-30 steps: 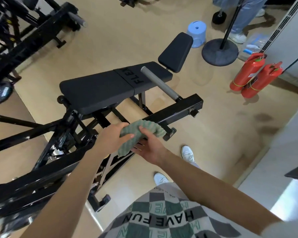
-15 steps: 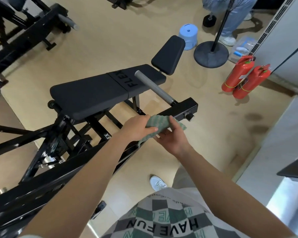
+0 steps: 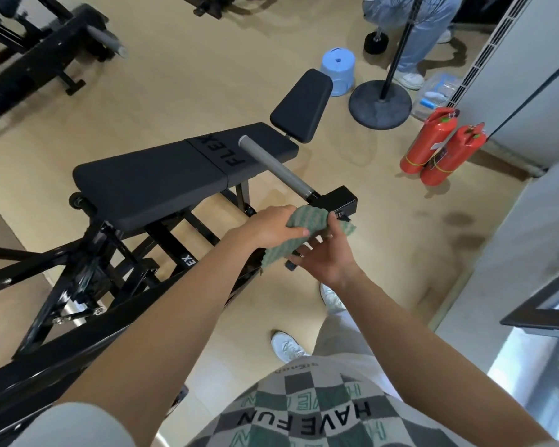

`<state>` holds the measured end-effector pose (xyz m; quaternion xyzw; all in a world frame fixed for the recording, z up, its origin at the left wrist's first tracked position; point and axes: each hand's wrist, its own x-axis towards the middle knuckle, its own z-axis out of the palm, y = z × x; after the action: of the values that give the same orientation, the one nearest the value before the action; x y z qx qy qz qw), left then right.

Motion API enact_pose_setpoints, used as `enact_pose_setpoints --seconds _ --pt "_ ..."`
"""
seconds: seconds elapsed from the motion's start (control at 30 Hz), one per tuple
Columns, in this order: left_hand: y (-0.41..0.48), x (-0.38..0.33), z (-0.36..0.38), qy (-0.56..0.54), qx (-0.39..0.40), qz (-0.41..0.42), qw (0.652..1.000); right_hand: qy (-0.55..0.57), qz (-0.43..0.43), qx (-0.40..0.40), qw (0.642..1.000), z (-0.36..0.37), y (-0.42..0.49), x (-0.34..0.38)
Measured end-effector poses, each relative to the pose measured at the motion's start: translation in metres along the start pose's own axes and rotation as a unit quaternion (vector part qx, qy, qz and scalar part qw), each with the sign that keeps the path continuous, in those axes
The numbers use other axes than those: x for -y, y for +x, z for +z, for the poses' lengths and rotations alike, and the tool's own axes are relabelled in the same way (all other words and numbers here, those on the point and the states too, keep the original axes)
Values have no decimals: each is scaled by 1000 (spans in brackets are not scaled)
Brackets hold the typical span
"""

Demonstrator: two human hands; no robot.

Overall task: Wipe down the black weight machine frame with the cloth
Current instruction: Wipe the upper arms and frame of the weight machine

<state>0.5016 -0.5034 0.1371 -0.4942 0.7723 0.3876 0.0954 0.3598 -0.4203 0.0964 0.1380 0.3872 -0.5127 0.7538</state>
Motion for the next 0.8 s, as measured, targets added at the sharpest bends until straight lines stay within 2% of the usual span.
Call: enact_pose_setpoints --seconds 0.2,0.53,0.63,0.73,0.8 --pt "-36 34 1 -1 3 -21 1000 -34 37 -2 999 2 -9 -22" --pt "-101 71 7 34 -81 -77 993 -100 118 19 988 10 -28 -56" --pt "-118 76 9 14 -105 -80 991 -113 143 31 983 10 -39 -52" --pt "-131 80 13 39 -155 -86 983 -148 140 24 979 7 -49 -44" --pt "-135 80 21 60 -230 -65 969 -166 108 22 980 7 -54 -35"
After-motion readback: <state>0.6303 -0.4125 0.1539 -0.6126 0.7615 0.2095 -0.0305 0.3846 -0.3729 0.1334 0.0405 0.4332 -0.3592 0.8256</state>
